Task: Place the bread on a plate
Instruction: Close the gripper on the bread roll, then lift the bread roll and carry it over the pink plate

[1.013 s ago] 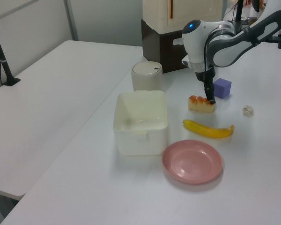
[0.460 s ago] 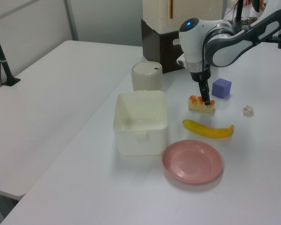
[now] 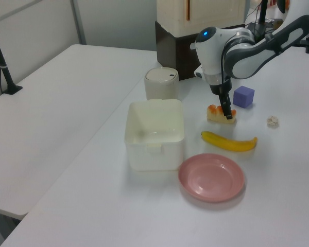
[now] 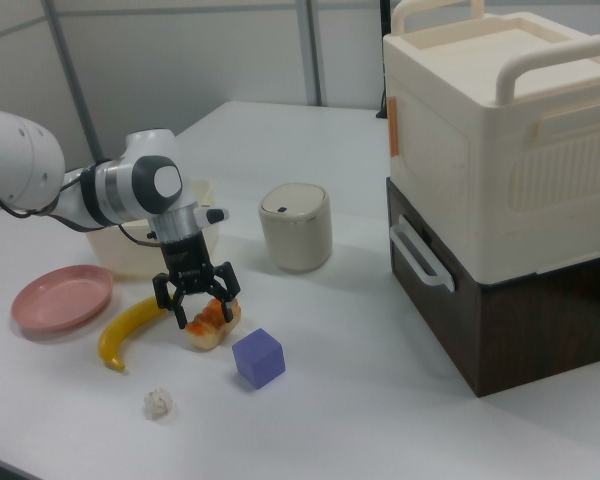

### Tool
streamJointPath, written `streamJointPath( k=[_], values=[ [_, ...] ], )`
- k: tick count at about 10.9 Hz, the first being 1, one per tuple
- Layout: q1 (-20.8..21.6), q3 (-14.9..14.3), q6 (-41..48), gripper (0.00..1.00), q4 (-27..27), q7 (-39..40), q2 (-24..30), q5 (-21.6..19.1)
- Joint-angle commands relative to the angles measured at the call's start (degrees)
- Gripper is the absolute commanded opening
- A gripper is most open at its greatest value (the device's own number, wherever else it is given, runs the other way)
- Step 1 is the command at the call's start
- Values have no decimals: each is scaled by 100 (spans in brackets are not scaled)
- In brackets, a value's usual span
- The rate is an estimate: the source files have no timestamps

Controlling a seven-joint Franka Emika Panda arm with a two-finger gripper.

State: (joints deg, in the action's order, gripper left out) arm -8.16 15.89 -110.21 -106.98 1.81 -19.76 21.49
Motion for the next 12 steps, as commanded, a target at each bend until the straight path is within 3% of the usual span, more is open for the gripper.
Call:
streamJointPath(
  k=[1,2,3,6,8,10,12],
  values=[
    [-1,-16,-176,60,-16,-14,-64,127],
    [-1,-16,-176,24,-16,-14,-46,118],
    [8,-16,-176,0,-7,-83,-46,75],
    [8,-16,-141,0,1,-154,94,13],
    [43,36,7,0,-7,-137,523,-57],
    [78,369,463,0,97,-93,963,-425],
    [96,1009,1025,0,360,-145,1000,-444]
  ],
)
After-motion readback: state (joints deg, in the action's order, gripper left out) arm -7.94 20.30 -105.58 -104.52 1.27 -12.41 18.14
